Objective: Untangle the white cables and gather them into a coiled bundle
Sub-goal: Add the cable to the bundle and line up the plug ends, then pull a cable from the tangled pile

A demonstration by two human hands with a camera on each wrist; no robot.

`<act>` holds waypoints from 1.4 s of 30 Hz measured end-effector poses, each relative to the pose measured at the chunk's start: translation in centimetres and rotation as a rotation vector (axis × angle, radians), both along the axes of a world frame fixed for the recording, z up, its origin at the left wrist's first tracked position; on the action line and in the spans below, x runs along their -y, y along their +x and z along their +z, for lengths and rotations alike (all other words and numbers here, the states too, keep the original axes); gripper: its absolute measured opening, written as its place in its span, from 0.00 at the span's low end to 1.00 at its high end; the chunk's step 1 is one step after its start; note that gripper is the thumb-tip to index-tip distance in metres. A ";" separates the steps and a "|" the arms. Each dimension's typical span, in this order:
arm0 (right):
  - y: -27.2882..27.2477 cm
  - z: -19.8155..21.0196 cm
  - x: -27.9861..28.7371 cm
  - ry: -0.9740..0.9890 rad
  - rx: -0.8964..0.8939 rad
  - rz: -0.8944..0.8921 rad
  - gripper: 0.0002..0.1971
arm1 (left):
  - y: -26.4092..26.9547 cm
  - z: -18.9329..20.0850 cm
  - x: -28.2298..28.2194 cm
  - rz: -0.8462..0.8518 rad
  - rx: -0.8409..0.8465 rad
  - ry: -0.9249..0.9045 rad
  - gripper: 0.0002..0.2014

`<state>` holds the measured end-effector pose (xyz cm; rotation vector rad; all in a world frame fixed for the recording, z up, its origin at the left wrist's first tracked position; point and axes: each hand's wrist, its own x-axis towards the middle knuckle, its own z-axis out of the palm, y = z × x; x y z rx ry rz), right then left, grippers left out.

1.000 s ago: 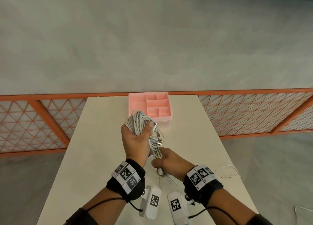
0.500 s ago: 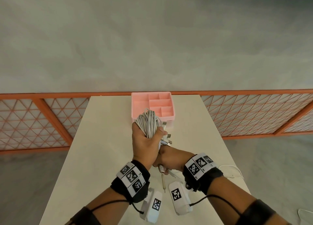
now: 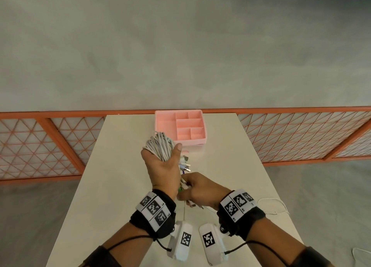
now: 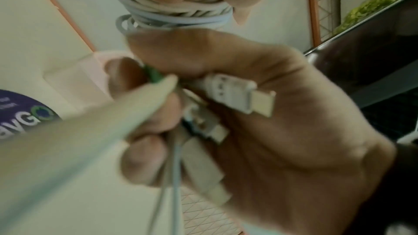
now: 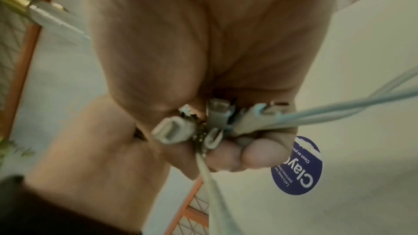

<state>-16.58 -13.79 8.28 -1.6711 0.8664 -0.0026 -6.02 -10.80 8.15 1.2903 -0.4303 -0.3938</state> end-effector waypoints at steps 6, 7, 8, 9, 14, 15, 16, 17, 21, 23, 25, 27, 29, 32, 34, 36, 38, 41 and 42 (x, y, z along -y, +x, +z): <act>0.4 0.6 0.2 0.244 0.045 -0.181 0.06 | -0.3 -1.0 -0.4 -0.053 0.118 0.039 0.37; 0.5 0.6 0.4 0.299 0.077 -0.233 0.06 | -0.3 -1.0 -0.5 -0.060 0.139 0.040 0.38; 0.5 0.7 0.5 0.354 0.111 -0.279 0.06 | -0.3 -1.0 -0.6 -0.068 0.155 0.037 0.38; 0.6 0.9 0.6 0.401 0.141 -0.306 0.06 | -0.3 -1.0 -0.6 -0.073 0.164 0.030 0.39; 0.5 2.2 0.9 0.478 0.136 -0.281 0.08 | 0.1 -1.1 -0.3 -0.076 0.155 0.007 0.40; 0.4 2.4 1.1 0.492 0.127 -0.283 0.08 | 0.1 -1.2 -0.4 -0.102 0.154 0.005 0.41; 0.3 2.5 1.2 0.504 0.124 -0.290 0.09 | 0.1 -1.4 -0.4 -0.133 0.154 0.007 0.43; 0.2 2.7 1.2 0.514 0.128 -0.306 0.09 | 0.0 -1.5 -0.5 -0.161 0.163 0.014 0.45; 0.3 3.0 0.8 0.475 0.152 -0.347 0.12 | -0.1 -2.3 -1.0 -0.193 0.187 0.065 0.48; 0.5 3.1 0.4 0.414 0.141 -0.336 0.13 | -0.2 -2.3 -1.1 -0.179 0.195 0.066 0.46; 0.7 3.0 0.3 0.405 0.113 -0.321 0.16 | -0.2 -2.1 -1.2 -0.186 0.214 0.070 0.41; 0.8 3.1 0.5 0.446 0.084 -0.323 0.17 | 0.0 -1.8 -1.2 -0.198 0.233 0.073 0.34; 0.6 3.4 0.9 0.496 0.098 -0.338 0.16 | 0.4 -1.5 -1.2 -0.230 0.251 0.071 0.31; 0.2 3.9 1.5 0.549 0.145 -0.344 0.18 | 1.1 -1.4 -1.3 -0.365 0.275 0.056 0.32; -0.1 3.9 1.8 0.573 0.186 -0.354 0.18 | 1.4 -1.1 -1.7 -0.511 0.280 0.046 0.31; -0.3 3.7 2.1 0.616 0.207 -0.374 0.18 | 1.8 -1.1 -2.3 -0.675 0.306 0.052 0.35; -0.4 3.4 2.3 0.628 0.184 -0.390 0.18 | 2.2 -1.6 -2.8 -0.803 0.319 0.090 0.46; -0.8 3.1 2.3 0.663 0.154 -0.374 0.20 | 2.3 -2.4 -3.1 -0.891 0.349 0.193 0.63; -0.9 3.0 2.4 0.666 0.132 -0.351 0.19 | 2.3 -2.7 -3.2 -0.901 0.396 0.239 0.68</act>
